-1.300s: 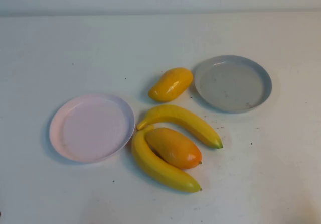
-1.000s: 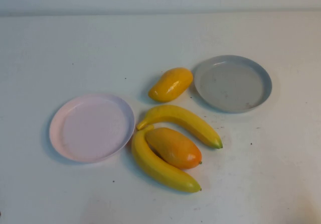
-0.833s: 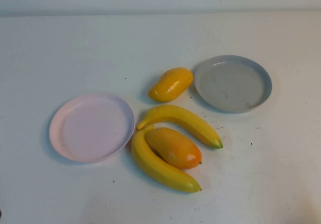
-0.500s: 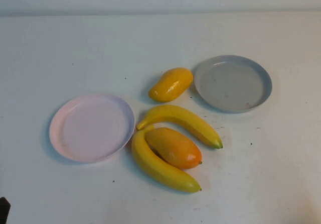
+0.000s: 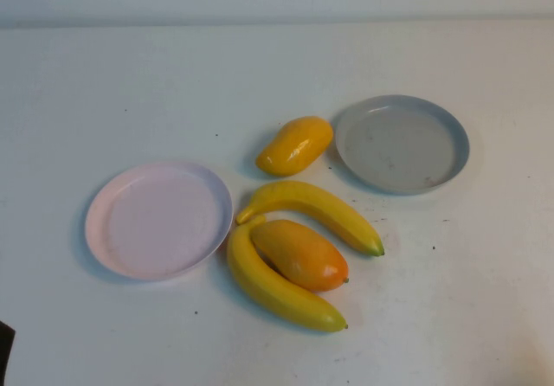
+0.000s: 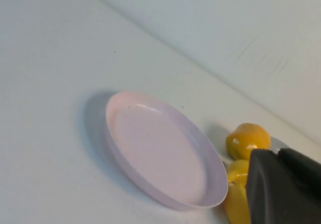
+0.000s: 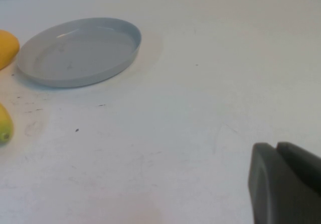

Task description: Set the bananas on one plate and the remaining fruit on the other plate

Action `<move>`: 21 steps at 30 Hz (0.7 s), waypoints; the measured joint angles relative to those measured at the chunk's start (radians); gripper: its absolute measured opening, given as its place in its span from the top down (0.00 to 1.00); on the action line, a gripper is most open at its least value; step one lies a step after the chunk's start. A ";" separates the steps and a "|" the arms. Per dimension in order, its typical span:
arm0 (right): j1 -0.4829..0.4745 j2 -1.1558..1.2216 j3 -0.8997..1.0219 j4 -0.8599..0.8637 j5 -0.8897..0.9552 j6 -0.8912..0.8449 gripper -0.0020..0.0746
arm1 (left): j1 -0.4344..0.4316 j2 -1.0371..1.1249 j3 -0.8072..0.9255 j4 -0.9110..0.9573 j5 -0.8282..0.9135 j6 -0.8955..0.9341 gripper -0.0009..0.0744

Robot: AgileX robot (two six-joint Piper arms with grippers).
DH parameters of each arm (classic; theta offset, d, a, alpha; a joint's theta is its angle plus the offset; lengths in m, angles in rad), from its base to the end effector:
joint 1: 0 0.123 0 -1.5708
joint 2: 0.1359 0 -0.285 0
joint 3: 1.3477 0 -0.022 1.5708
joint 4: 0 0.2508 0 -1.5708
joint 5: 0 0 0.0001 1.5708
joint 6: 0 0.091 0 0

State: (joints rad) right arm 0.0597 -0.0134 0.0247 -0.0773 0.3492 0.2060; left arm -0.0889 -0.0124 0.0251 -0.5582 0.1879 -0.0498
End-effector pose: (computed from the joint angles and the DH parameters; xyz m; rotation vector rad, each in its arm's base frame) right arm 0.0532 0.0008 0.1742 0.0864 1.8424 0.1106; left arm 0.0548 -0.0140 0.1909 -0.3527 1.6540 -0.6026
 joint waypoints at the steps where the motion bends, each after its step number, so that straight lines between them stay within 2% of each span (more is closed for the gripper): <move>1: 0.000 0.000 0.000 0.000 0.000 0.000 0.99 | 0.000 0.000 0.000 -0.007 -0.006 0.000 0.99; 6: 0.000 0.000 0.000 0.000 0.000 0.000 0.99 | 0.000 0.000 0.000 -0.013 -0.018 -0.012 0.99; 9: 0.000 0.000 0.000 0.000 0.000 0.000 0.99 | 0.000 0.040 -0.055 -0.013 0.037 -0.029 0.99; 15: 0.000 0.000 0.000 0.000 0.000 0.000 0.99 | 0.000 0.310 -0.315 0.025 0.307 0.014 0.99; 21: 0.000 0.000 0.000 0.000 0.000 0.000 0.99 | 0.000 0.664 -0.591 0.045 0.605 0.204 0.99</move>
State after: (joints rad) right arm 0.0597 -0.0134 0.0247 -0.0773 0.3492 0.2060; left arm -0.0889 0.6516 -0.5663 -0.5128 0.7931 0.1539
